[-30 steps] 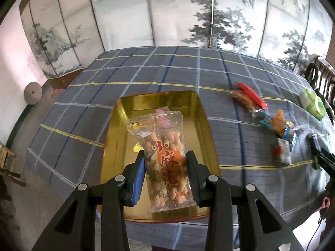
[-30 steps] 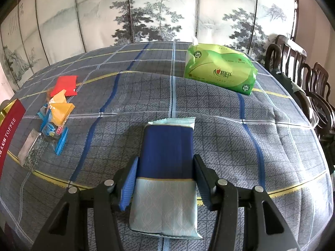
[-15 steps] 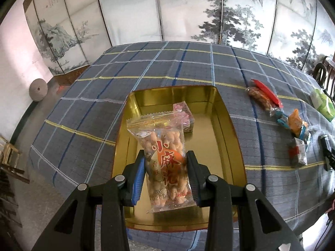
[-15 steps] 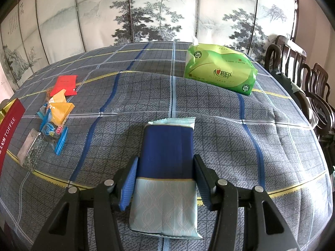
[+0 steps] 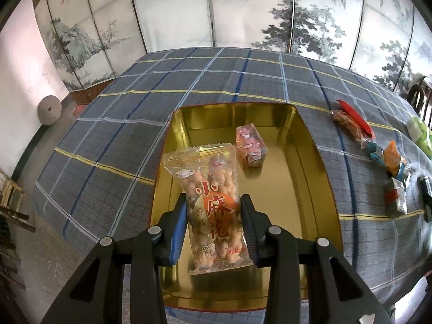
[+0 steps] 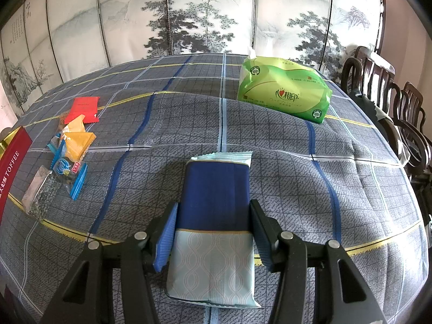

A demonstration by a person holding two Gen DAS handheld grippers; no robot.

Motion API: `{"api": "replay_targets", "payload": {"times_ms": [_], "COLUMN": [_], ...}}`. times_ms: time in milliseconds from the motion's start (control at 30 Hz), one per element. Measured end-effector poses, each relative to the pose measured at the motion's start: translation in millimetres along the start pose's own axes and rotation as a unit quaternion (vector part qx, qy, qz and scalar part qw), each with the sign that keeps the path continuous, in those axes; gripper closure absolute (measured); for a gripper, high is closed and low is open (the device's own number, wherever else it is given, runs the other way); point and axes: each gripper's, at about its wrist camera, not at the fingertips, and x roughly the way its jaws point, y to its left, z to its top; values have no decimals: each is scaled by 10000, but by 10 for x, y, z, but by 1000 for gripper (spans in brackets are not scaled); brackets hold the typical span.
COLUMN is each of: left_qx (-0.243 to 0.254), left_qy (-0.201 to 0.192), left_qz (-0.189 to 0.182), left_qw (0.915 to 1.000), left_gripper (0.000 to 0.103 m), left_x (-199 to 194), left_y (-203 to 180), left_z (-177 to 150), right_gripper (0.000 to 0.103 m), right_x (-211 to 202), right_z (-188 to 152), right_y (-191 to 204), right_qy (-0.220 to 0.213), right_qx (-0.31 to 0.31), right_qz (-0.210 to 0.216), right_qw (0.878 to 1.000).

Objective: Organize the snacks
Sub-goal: 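Lower the clear snack bag into the gold tray with the left tool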

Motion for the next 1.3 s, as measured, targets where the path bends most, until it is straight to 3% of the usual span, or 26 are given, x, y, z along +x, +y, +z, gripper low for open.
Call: {"api": "replay_targets", "payload": {"times_ms": [1300], "left_qx": [-100], "left_qy": [178], "left_qz": [110], "left_qw": [9997], "left_gripper": [69], "left_x": [284], "left_y": [219], "left_z": [-45], "right_gripper": [51], "right_x": [1], "right_z": [2], "right_y": [18], "right_qy": [4], "right_qx": [8], "right_qz": [-30], "right_qw": [10000]}}
